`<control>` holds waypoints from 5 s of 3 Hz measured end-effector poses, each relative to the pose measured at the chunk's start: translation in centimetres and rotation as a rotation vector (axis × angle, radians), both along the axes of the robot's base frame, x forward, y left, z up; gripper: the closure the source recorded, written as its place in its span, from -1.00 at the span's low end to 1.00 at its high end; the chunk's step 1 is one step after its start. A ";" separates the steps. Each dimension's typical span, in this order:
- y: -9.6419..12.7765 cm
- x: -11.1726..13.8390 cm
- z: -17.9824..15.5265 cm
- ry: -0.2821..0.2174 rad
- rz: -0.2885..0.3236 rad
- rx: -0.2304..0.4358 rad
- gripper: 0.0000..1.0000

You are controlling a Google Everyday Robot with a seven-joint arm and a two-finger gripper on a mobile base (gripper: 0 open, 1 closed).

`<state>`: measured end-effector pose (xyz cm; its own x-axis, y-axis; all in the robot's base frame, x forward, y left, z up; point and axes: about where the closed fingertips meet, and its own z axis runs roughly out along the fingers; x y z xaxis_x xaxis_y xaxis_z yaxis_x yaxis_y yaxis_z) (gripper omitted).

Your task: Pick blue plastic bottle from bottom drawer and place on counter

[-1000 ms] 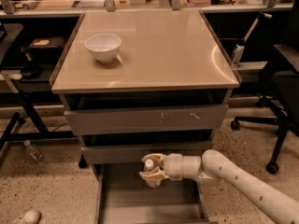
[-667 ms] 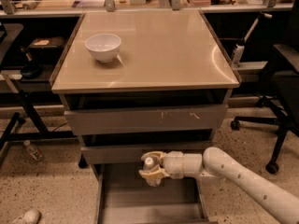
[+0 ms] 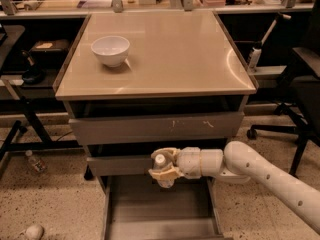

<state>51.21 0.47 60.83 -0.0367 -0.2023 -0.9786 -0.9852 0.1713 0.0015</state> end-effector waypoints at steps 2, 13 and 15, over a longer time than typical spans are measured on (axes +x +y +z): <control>-0.1 -0.1 2.1 -0.009 0.003 -0.006 1.00; -4.1 2.2 32.5 -0.185 0.094 -0.135 1.00; -5.5 5.3 38.2 -0.208 0.094 -0.089 1.00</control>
Offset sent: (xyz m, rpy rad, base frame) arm -0.0001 -0.0081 0.0527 -0.0185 -0.0225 -0.0010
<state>56.54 -5.01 98.98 0.1867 -0.2812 -0.9413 -0.9744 0.0689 -0.2139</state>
